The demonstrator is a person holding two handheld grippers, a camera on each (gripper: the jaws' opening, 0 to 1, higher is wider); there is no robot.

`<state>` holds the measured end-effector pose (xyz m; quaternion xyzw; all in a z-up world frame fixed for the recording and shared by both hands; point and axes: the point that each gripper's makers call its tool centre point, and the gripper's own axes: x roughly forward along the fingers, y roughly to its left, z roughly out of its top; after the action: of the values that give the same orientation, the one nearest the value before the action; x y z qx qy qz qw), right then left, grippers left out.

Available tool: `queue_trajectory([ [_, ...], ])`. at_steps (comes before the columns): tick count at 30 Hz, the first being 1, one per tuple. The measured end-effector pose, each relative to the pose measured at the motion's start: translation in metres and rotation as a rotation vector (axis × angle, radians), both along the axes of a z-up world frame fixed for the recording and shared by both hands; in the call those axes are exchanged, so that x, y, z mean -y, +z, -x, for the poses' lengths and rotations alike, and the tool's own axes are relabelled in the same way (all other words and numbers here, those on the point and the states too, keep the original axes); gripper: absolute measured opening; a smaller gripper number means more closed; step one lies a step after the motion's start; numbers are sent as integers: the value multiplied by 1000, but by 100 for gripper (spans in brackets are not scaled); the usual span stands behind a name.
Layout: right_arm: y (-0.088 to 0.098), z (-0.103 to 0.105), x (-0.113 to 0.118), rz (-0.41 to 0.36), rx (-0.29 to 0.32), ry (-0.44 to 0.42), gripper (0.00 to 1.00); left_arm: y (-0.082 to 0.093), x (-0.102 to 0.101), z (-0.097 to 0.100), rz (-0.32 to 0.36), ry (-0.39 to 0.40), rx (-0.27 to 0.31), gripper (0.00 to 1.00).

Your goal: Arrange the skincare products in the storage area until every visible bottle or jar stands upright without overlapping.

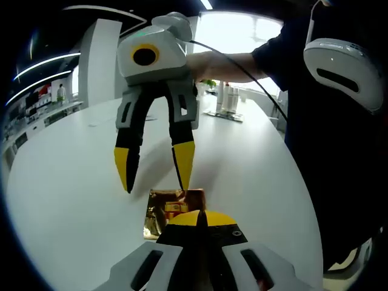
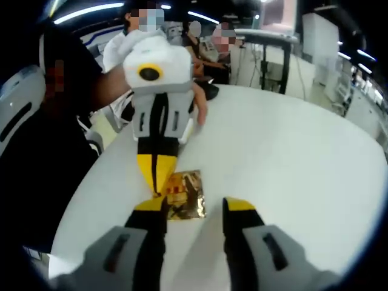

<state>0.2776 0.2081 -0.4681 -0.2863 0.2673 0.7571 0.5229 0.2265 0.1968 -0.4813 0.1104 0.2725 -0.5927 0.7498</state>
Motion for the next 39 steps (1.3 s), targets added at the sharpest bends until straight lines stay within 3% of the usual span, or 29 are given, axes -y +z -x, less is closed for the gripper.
queue_trajectory([
  [18, -9, 2, -1, 60, 75, 60, 35, -1, -2, 0, -2, 5, 0, 0],
  [23, -13, 5, 2, 100, 166, 117, 35, -1, -2, 0, -2, 5, -2, 0],
  [27, -13, 8, 0, 105, 197, 134, 35, -1, -2, 0, -6, 5, 2, 0],
  [31, -13, 12, 1, 143, 220, 165, 30, 0, -2, 0, -12, 4, 7, 0],
  [33, -15, 17, 4, 189, 197, 169, 25, 0, -2, 0, -17, 6, 9, 0],
  [39, -16, 15, 2, 249, 222, 163, 26, 0, -2, -1, -29, 6, 18, 0],
])
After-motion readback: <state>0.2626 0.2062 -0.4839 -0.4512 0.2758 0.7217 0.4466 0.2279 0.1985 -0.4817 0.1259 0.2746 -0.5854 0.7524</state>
